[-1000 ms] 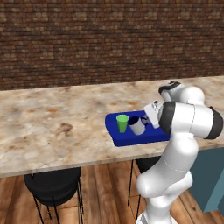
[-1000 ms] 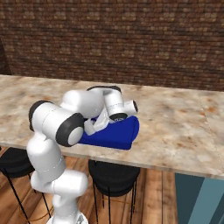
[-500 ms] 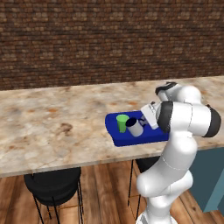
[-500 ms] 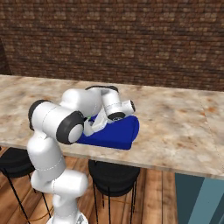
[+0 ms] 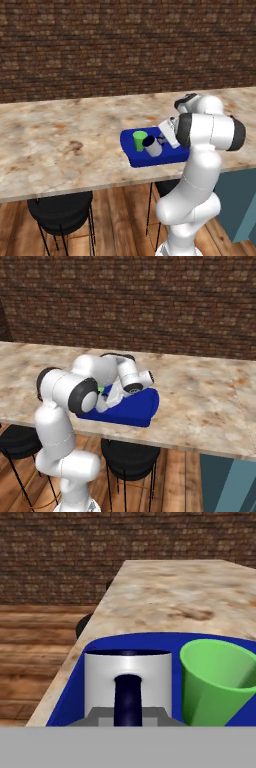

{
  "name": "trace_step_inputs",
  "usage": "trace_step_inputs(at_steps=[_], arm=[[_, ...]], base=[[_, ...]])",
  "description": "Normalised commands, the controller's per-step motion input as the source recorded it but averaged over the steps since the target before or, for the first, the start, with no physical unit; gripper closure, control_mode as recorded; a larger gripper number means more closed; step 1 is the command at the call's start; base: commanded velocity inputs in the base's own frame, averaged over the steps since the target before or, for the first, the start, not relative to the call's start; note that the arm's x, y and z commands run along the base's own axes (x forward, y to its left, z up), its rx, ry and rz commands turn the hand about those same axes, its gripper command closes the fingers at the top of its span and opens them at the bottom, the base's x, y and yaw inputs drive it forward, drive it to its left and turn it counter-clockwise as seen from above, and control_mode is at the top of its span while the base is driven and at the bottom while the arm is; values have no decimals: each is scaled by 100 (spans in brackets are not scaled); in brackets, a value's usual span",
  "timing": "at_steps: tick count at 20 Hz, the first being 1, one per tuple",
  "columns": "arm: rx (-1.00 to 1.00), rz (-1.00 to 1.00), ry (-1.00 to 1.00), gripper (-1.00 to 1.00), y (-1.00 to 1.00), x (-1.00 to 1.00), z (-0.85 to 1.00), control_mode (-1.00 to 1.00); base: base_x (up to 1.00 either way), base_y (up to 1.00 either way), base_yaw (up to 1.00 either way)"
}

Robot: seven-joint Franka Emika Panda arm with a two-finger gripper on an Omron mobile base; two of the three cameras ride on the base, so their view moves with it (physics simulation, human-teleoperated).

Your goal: There is a tray on the dining counter. Grab the cup, mug, and pitcher and place them on the tray. The pitcher may be placed next to the tray if it cannot fit the tray.

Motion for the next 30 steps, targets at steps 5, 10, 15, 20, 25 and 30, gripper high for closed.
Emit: trace_step_inputs(at_steps=[5, 10, 15, 20, 25, 30], arm=[[0, 8, 0, 100, -5, 8, -14, -100], [0, 8, 0, 100, -9, 10, -11, -100], [0, 7, 0, 100, -9, 13, -11, -100], [0, 4, 0, 100, -3, 18, -13, -100], [0, 4, 0, 100, -4, 18, -21, -100], [0, 4, 0, 100, -11, 11, -21, -100]], base=[[0, 0, 0], [0, 0, 0], [0, 0, 0], [0, 0, 0], [0, 0, 0], [0, 0, 0]])
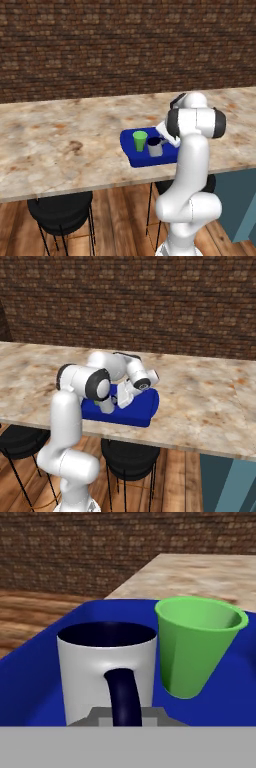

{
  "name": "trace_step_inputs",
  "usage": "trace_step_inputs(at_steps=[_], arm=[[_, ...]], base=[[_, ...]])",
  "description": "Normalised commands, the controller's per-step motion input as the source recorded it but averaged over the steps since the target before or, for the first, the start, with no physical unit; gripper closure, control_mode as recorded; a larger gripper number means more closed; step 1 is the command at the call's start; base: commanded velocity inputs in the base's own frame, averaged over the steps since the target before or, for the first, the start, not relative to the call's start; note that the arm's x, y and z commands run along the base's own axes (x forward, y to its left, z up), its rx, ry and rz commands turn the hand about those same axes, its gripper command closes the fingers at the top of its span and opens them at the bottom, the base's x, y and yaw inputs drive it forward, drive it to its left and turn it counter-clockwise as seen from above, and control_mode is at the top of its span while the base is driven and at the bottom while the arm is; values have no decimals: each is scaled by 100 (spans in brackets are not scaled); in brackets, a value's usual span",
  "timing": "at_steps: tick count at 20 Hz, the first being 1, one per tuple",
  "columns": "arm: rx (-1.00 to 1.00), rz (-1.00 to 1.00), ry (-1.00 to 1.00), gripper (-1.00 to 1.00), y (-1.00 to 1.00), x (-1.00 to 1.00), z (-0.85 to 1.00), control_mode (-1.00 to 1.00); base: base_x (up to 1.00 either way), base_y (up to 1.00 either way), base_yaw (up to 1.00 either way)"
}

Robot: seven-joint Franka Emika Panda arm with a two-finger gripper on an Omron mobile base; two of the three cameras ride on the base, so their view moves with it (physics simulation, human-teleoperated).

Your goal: There is a tray on the dining counter. Grab the cup, mug, and pitcher and place them on the tray. The pitcher may be placed next to the tray if it cannot fit the tray.

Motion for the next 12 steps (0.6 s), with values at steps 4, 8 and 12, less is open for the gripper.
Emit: trace_step_inputs(at_steps=[4, 8, 12], arm=[[0, 2, 0, 100, -7, 11, -11, -100], [0, 0, 0, 100, 0, 6, -1, -100], [0, 0, 0, 100, 0, 3, -3, -100]], base=[[0, 0, 0], [0, 0, 0], [0, 0, 0]])
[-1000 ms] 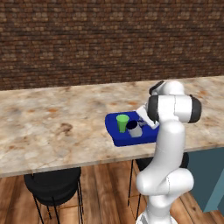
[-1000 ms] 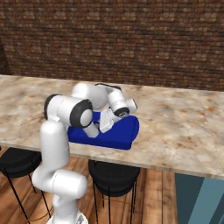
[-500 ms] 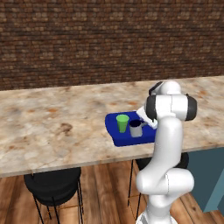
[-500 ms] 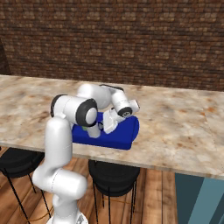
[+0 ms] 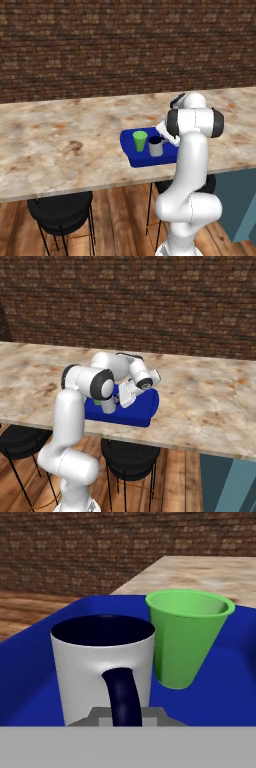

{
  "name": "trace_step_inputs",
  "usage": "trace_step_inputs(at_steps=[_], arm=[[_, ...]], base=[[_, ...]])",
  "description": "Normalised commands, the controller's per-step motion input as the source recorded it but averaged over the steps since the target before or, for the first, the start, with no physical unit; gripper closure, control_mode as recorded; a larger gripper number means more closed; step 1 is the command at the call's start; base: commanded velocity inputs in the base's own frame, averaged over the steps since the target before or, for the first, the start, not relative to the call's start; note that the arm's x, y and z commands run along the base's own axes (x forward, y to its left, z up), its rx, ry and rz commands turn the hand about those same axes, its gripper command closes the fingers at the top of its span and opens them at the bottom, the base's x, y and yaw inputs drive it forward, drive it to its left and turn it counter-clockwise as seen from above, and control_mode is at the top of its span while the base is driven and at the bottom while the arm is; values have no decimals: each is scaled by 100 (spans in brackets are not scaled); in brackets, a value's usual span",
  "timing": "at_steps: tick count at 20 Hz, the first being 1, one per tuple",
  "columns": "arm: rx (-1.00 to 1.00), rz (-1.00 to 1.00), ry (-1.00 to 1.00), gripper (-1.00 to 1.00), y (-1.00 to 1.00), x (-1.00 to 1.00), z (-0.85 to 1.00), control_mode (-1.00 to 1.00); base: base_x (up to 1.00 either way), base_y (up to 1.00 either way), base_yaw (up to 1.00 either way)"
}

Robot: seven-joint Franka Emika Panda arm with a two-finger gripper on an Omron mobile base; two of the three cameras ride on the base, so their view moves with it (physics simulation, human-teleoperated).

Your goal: There is a tray on the dining counter. Grab the cup, mug, and pitcher and place them on the tray. The pitcher may be placed next to the tray if it cannot fit the tray.

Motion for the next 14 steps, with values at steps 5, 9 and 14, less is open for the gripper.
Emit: trace_step_inputs(at_steps=[5, 9, 14], arm=[[0, 0, 0, -100, 0, 0, 0, -100], [0, 0, 0, -100, 0, 0, 0, -100], [0, 0, 0, -100, 0, 0, 0, -100]], base=[[0, 0, 0], [0, 0, 0], [0, 0, 0]])
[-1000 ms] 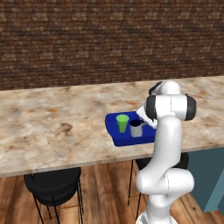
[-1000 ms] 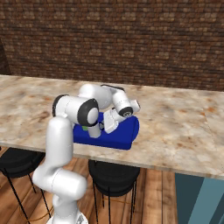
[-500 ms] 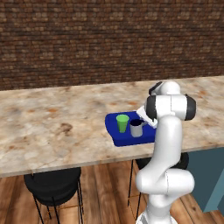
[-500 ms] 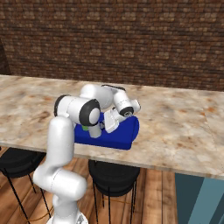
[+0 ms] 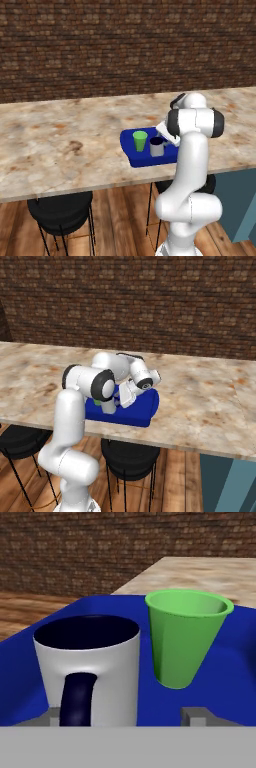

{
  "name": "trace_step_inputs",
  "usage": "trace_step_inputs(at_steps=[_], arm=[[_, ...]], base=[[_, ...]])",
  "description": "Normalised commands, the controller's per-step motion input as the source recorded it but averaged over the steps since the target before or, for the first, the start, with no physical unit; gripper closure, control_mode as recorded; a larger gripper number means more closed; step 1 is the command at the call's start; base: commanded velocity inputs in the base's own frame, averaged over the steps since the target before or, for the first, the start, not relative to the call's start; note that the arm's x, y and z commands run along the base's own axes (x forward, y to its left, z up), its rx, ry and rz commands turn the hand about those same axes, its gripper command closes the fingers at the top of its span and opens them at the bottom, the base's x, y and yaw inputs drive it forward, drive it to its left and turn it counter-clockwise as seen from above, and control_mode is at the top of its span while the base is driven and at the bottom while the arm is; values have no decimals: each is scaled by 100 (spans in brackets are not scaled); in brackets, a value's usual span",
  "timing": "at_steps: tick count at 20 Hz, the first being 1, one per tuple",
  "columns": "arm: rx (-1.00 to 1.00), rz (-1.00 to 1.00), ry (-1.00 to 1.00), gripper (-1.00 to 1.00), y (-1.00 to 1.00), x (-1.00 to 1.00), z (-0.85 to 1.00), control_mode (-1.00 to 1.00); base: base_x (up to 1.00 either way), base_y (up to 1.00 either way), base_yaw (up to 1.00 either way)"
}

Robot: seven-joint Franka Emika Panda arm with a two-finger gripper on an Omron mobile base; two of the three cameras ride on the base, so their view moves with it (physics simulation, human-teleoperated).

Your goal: There is a tray on the dining counter. Grab the cup, mug, and pitcher and place them on the tray. The pitcher may be placed next to the tray if it cannot fit the tray.

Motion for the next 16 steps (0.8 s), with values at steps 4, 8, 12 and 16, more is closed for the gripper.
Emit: trace_step_inputs(at_steps=[4, 8, 12, 16], arm=[[0, 0, 0, -100, -7, 0, 0, -100], [0, 0, 0, -100, -8, 0, 2, -100], [0, 0, 0, -100, -7, 0, 3, -100], [0, 0, 0, -100, -9, -3, 12, -100]], base=[[0, 0, 0], [0, 0, 0], [0, 0, 0], [0, 0, 0]])
